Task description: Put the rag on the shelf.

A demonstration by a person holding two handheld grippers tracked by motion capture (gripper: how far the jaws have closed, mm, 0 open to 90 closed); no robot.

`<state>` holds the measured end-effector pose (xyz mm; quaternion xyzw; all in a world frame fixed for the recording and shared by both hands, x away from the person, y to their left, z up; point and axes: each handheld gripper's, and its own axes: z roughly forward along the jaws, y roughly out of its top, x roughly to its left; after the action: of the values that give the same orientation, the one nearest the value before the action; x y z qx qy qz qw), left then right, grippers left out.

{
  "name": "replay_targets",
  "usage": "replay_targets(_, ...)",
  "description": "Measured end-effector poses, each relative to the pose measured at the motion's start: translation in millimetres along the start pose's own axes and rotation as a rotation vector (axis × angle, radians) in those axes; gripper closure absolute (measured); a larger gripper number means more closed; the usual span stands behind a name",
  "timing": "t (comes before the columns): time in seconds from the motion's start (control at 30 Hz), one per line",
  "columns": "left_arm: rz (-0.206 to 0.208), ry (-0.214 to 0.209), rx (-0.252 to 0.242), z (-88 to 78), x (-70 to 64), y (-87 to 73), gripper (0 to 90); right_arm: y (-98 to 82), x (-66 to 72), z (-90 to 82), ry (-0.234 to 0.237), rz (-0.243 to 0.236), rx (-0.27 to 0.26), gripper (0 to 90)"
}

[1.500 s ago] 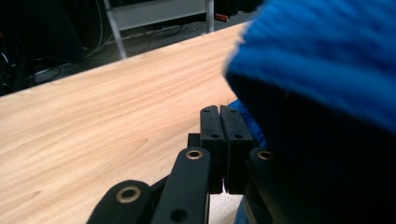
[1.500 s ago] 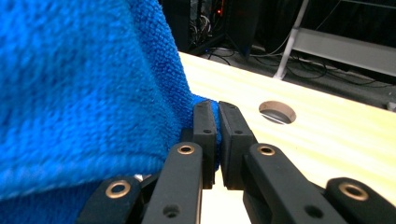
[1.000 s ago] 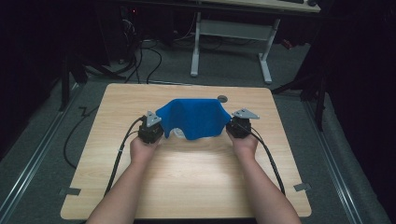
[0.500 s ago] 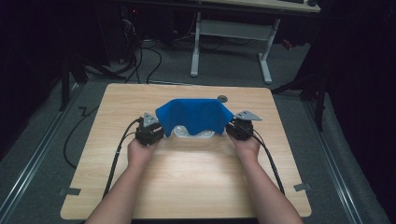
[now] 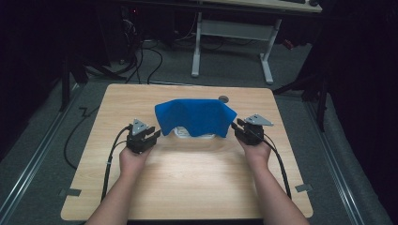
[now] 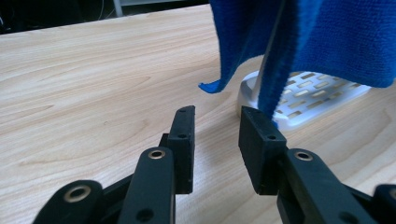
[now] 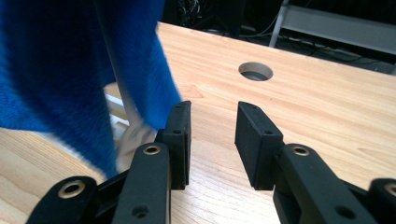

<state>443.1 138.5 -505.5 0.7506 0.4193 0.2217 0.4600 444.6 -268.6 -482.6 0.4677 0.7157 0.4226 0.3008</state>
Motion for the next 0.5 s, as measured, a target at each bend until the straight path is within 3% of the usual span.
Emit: replay_targets(0.5, 0.035, 0.014, 0.017, -29.5, -7.9, -12.0, 64.7, -7.7, -1.9, -35.3, -0.01, -0.036, -0.026, 65.2)
